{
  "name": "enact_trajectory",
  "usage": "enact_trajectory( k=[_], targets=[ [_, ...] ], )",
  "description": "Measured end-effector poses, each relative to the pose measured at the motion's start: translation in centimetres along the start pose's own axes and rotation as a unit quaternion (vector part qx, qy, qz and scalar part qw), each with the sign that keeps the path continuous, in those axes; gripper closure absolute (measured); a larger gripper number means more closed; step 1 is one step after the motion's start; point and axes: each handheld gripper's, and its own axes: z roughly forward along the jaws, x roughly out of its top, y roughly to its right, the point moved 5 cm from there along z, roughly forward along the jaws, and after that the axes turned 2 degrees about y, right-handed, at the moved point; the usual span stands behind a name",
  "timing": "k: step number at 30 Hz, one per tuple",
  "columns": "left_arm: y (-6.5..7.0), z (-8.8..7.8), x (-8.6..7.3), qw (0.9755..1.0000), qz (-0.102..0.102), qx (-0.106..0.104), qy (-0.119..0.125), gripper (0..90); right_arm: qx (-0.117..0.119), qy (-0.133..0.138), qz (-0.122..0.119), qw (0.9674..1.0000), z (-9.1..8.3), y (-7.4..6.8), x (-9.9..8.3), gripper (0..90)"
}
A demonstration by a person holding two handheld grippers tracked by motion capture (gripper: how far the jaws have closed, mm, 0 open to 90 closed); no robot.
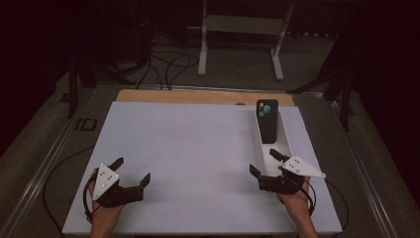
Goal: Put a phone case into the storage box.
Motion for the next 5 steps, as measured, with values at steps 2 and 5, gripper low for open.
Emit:
enact_trajectory(
  k=[2, 5],
  targets=[
    [-0.05, -0.01, -0.04, 1.0, -0.001, 0.002, -0.001, 0.0, 0.001, 0.0, 0.002, 1.0, 0.02, 0.0, -0.19, 8.4],
    [-0.18, 0.0, -0.07, 1.0, -0.003, 0.004, -0.001, 0.0, 0.002, -0.001, 0.0, 1.0, 0.12, -0.04, -0.25, 8.4]
  ],
)
